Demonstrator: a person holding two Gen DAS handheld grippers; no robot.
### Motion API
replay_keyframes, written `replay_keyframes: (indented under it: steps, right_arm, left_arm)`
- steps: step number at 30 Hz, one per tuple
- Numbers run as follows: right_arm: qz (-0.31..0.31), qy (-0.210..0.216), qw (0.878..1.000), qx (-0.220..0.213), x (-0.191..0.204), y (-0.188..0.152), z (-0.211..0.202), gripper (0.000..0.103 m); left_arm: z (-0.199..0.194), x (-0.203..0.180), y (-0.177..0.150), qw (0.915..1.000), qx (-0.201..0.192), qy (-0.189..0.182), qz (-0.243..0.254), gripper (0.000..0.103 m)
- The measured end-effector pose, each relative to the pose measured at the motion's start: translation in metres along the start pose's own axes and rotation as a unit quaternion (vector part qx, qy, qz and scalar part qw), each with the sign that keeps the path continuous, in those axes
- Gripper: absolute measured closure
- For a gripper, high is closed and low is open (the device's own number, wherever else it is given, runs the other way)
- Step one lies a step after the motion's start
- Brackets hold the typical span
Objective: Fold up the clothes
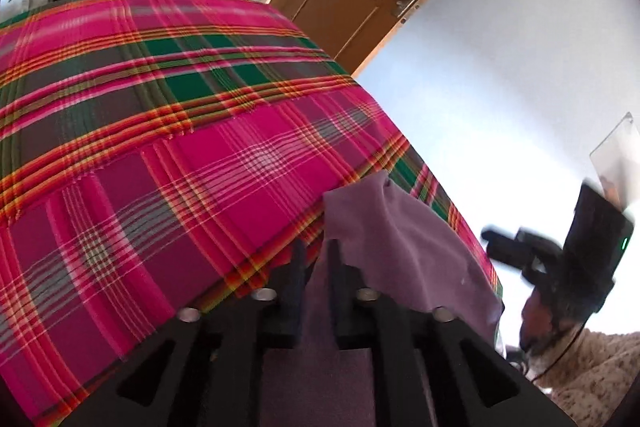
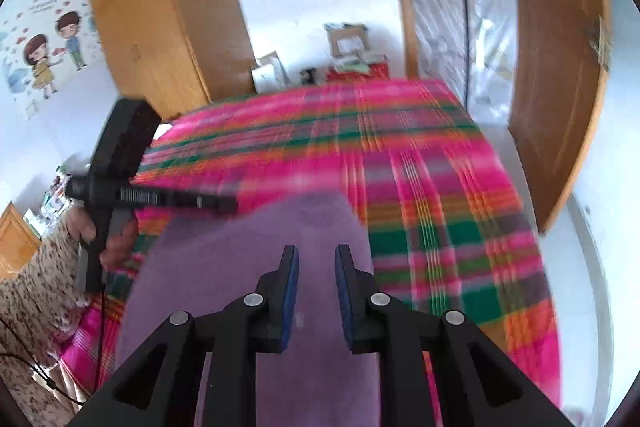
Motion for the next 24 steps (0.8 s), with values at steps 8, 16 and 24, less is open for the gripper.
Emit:
replay_keyframes:
  steps: [8,16,24]
  right_arm:
    - [-0.055,0.120,0.980,0.150,0.012,0.047,0.090,0.065]
    - [-0.175,0.201,0.914,0.306,0.053,0.027,0.143,0.065]
    - [-0.266,0.220,0.850,0.398,0.071,0.004,0.163,0.065]
  left_arm:
    - [-0.020,0.010,-0.003,0.9997,-0.014,-0.013,-0.015,0.072]
    - [-0.035,0.038,-0.003,0.9945,-0.039,-0.045,-0.086,0.072]
    - [-0.027,0.044,-0.009,0.9907,-0.020,-0.069,-0.116,0.050]
Point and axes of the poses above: each gripper's, at about its wrist camera, not at the fingertips, and z roughly the way its jaws point, x to its left, y to its top, the point moved 5 cm from there along z, roughly the way its jaws point, and after that the axes turned 8 degrees about -x, right-handed, at the moved point
